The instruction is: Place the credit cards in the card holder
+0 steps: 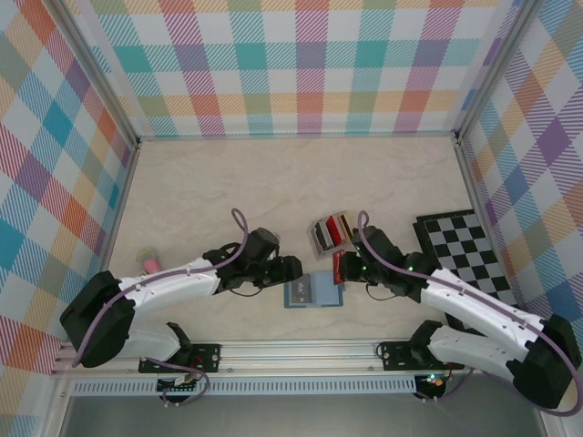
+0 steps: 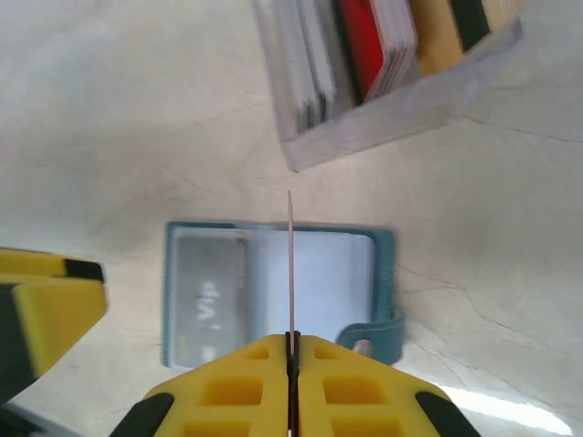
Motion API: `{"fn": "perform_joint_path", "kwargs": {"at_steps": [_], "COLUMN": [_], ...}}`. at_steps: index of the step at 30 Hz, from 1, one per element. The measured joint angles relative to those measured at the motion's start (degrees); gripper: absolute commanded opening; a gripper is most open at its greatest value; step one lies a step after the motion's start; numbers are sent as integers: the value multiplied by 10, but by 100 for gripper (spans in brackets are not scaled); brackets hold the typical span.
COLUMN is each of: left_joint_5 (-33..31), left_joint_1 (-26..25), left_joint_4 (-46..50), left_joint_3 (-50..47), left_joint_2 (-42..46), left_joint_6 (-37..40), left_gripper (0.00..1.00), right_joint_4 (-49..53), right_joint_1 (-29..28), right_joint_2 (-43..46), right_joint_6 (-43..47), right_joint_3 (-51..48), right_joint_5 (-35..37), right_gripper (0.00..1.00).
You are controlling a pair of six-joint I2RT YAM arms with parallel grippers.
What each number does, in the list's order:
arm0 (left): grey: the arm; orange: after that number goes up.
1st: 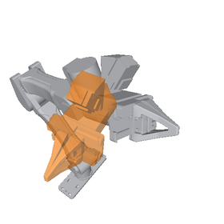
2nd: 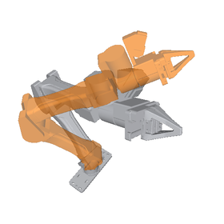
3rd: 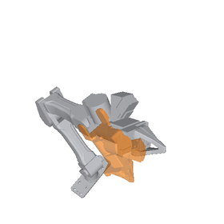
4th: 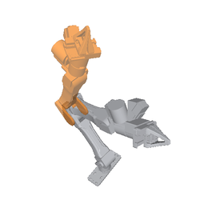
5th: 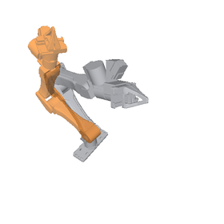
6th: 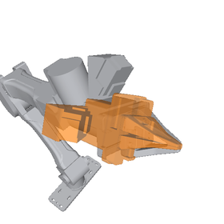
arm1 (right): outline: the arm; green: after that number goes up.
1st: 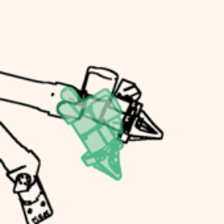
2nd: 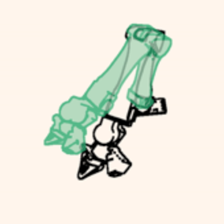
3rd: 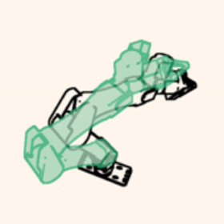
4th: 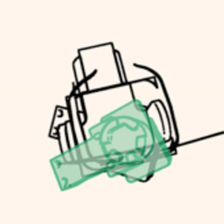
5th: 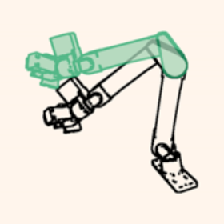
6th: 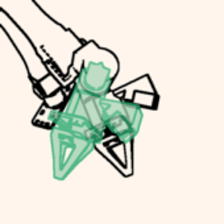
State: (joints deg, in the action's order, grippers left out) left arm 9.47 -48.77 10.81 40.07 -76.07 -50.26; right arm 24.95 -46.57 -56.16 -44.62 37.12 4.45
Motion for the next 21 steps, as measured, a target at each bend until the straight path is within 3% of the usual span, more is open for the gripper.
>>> {"fn": "perform_joint_path", "kwargs": {"at_steps": [7, 21], "left_joint_5": [9, 25], "left_joint_1": [8, 10], "left_joint_4": [-6, -36], "left_joint_3": [-20, -28], "left_joint_2": [-38, -70], "left_joint_6": [-17, -28], "left_gripper": [61, 52], "right_joint_4": [-148, -281], "right_joint_1": [-6, -8], "right_joint_2": [-62, -129], "right_joint_6": [-36, -69], "right_joint_3": [-99, -131], "right_joint_5": [-82, -118], "right_gripper": [7, 8]}}
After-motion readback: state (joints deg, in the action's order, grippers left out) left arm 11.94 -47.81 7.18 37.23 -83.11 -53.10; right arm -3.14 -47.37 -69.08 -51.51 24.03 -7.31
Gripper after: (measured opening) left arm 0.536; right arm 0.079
